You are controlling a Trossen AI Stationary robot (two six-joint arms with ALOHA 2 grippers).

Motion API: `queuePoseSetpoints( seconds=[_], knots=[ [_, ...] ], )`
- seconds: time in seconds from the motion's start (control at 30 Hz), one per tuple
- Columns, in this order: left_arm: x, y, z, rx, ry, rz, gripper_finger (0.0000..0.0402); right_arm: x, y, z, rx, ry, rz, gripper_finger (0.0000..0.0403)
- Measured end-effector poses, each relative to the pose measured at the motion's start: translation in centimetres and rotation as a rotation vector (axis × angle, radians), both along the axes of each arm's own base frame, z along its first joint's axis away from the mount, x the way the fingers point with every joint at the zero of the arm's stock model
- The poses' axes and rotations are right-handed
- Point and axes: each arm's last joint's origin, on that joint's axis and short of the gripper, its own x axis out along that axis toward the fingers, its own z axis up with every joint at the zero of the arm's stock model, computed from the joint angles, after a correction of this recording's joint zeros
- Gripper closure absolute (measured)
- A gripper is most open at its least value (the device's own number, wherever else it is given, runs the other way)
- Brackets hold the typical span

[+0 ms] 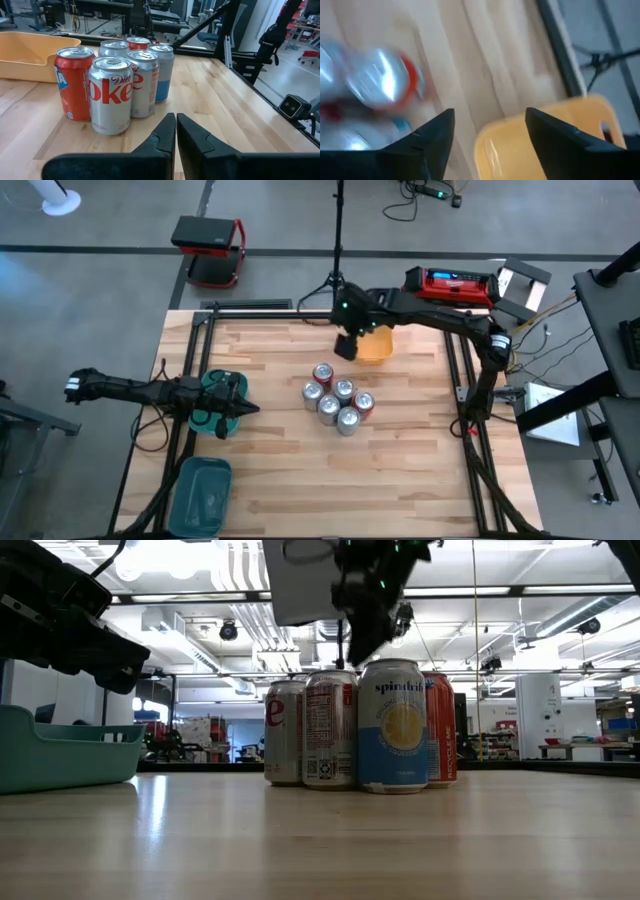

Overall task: Sort soda cans
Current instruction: Move the green bin to the middle top of the table

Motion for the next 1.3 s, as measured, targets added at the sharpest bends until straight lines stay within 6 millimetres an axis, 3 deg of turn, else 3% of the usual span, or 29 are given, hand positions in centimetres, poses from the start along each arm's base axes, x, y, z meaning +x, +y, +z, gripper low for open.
queuePoseSetpoints(
  seconds=[0.17, 0.33, 0.57, 0.7, 0.97, 1.3],
  knots=[
    [0.0, 0.0, 0.0, 0.0, 0.0, 0.0, 0.0402, 0.7, 0.0, 3.7, 0.022, -0.182, -0.112, 0.0126],
    [0.0, 0.0, 0.0, 0.0, 0.0, 0.0, 0.0402, 0.6, 0.0, 5.9, 0.054, -0.276, -0.19, 0.011],
    [0.1, 0.6, 0.3, 0.027, -0.036, 0.197, 0.0402, 0.6, 0.0, 6.6, 0.085, -0.308, -0.238, 0.0094],
    [0.1, 0.6, 0.5, 0.013, -0.053, 0.217, 0.0402, 0.7, 0.0, 6.4, 0.049, -0.294, -0.189, 0.0087],
    [0.2, 0.5, 1.9, -0.659, -0.17, 0.213, 0.0402, 0.9, -0.1, 6.3, 0.018, -0.291, -0.157, 0.0075],
    [0.4, 0.3, 1.6, -0.707, -0.114, 0.156, 0.0402, 1.3, 0.3, 6.7, 0.083, -0.356, -0.214, 0.0078]
  ],
)
